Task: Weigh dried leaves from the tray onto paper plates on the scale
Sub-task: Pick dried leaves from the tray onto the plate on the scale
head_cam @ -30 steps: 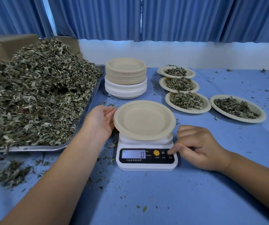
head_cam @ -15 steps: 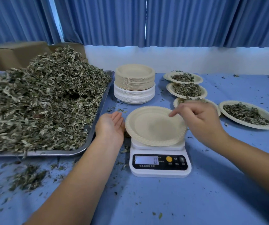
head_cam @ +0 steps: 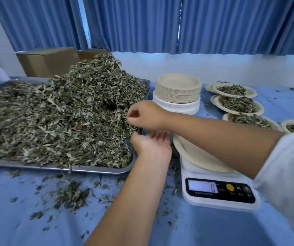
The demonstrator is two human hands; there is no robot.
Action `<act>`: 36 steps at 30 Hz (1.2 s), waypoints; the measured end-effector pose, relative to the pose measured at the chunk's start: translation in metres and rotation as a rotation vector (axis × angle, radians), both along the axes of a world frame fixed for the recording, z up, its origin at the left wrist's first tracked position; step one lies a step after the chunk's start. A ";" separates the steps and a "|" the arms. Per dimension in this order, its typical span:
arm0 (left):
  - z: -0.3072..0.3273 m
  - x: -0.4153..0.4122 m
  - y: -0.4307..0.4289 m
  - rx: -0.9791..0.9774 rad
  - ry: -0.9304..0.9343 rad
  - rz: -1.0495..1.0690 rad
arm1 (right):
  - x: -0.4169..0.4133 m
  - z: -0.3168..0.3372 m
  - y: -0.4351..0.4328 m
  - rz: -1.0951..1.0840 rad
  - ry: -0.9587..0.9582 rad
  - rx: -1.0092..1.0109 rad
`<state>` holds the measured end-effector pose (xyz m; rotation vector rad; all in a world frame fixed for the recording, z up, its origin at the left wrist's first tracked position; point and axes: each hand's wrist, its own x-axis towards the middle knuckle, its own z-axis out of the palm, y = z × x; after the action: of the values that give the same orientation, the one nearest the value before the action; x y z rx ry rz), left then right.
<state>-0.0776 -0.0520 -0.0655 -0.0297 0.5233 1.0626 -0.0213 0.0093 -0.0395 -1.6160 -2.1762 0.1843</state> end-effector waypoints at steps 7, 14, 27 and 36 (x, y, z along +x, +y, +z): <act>0.004 -0.004 0.003 -0.061 -0.114 -0.020 | -0.026 -0.014 0.053 0.030 -0.323 -0.211; 0.006 -0.007 0.002 -0.098 -0.126 -0.086 | -0.036 -0.020 0.061 0.066 -0.249 -0.201; 0.000 -0.004 0.005 -0.061 -0.127 -0.016 | -0.027 0.008 0.029 0.095 -0.026 -0.143; -0.001 -0.004 0.006 -0.042 -0.130 -0.014 | -0.023 0.028 0.014 0.038 0.214 -0.164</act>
<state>-0.0820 -0.0464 -0.0668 -0.1309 0.4272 1.0284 -0.0446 0.0232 -0.0112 -1.5603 -2.0728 0.5347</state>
